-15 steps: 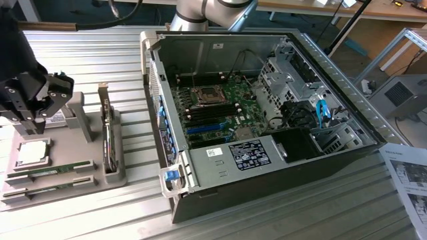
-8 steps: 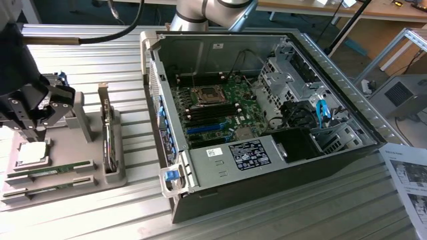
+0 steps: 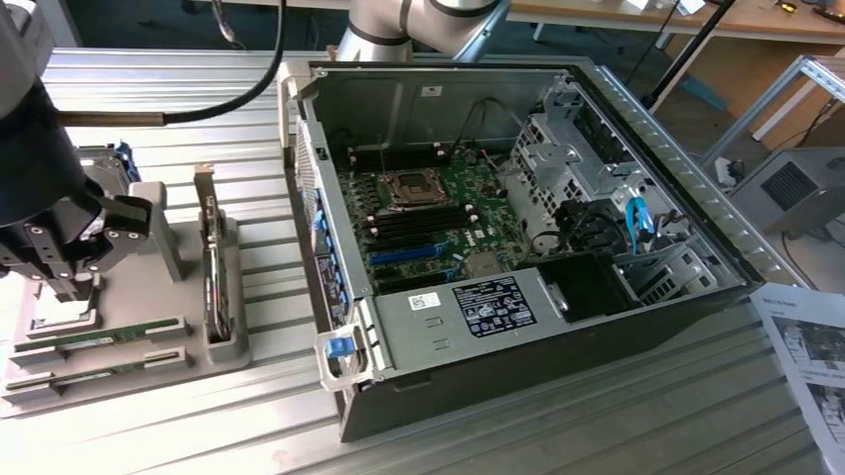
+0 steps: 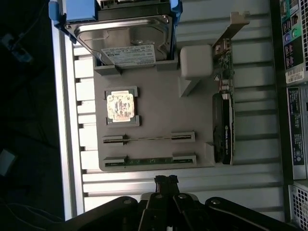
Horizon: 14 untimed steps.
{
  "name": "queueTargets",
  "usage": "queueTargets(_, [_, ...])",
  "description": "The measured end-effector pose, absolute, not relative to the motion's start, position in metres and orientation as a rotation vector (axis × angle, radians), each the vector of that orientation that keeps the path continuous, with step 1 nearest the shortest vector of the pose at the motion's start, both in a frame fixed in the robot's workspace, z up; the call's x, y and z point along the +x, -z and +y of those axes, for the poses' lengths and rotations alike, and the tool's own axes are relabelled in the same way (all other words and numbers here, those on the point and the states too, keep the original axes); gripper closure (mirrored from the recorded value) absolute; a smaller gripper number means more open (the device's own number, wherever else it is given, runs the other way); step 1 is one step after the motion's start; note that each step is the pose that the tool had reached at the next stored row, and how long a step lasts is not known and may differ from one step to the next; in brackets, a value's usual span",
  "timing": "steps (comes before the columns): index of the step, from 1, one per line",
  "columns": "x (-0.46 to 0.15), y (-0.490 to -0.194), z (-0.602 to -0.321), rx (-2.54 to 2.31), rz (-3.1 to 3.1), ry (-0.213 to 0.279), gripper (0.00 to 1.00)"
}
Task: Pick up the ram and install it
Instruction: 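Reach for the ram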
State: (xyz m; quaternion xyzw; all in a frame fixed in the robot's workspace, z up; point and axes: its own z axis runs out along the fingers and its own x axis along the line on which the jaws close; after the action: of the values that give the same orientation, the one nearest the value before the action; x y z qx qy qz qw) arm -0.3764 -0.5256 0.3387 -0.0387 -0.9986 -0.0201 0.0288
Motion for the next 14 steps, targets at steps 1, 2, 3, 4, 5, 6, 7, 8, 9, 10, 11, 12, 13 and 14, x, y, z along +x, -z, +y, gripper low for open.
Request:
queueTargets(1, [-0.3764, -0.3377, -0.5261, -0.12, -3.08, 0.062, 0.89])
queueTargets(2, [-0.3765, -0.3369, -0.5265, -0.12, -3.078, 0.062, 0.89])
queueTargets(3, [-0.3765, -0.3369, -0.5265, -0.12, -3.078, 0.061, 0.89])
queueTargets(4, [-0.3764, -0.3369, -0.5265, -0.12, -3.078, 0.062, 0.89])
queueTargets(5, [-0.3763, -0.3368, -0.5265, -0.12, -3.078, 0.062, 0.89])
queueTargets(6, [-0.3764, -0.3368, -0.5265, -0.12, -3.078, 0.062, 0.89])
queueTargets(7, [-0.3764, -0.3368, -0.5265, -0.119, -3.078, 0.062, 0.89])
queueTargets(8, [-0.3764, -0.3367, -0.5265, -0.109, -3.078, 0.062, 0.89])
queueTargets(9, [-0.3763, -0.3366, -0.5266, -0.086, -3.079, 0.061, 0.89])
queueTargets(10, [-0.3763, -0.3365, -0.5266, -0.069, -3.079, 0.06, 0.89])
queueTargets(11, [-0.3763, -0.3366, -0.5266, -0.055, -3.079, 0.06, 0.89])
queueTargets(12, [-0.3763, -0.3366, -0.5266, -0.05, -3.079, 0.06, 0.89])
queueTargets(13, [-0.3764, -0.3366, -0.5266, -0.05, -3.079, 0.06, 0.89])
queueTargets(14, [-0.3764, -0.3366, -0.5266, -0.05, -3.079, 0.06, 0.89])
